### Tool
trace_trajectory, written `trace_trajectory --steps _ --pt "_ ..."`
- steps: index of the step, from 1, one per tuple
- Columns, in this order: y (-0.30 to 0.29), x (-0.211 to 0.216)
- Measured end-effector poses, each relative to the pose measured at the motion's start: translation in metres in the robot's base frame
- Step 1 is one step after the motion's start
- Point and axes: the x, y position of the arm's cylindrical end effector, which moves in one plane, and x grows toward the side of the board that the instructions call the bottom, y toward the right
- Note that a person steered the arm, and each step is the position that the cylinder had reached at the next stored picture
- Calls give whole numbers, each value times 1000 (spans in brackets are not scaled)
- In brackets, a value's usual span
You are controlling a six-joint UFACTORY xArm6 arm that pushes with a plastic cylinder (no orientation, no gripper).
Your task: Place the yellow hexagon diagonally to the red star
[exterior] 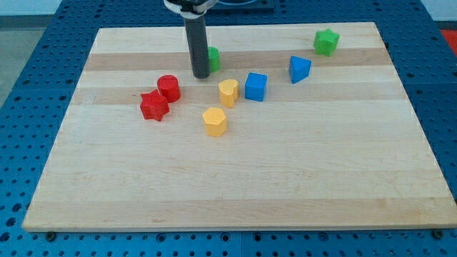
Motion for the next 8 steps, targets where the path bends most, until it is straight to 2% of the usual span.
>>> trace_trajectory --steps 1,2,3,4,6,7,8 --pt "0 0" --pt "35 -8" --pt "98 -10" --pt "102 -5" --pt "135 65" --pt "140 73" --pt "140 108"
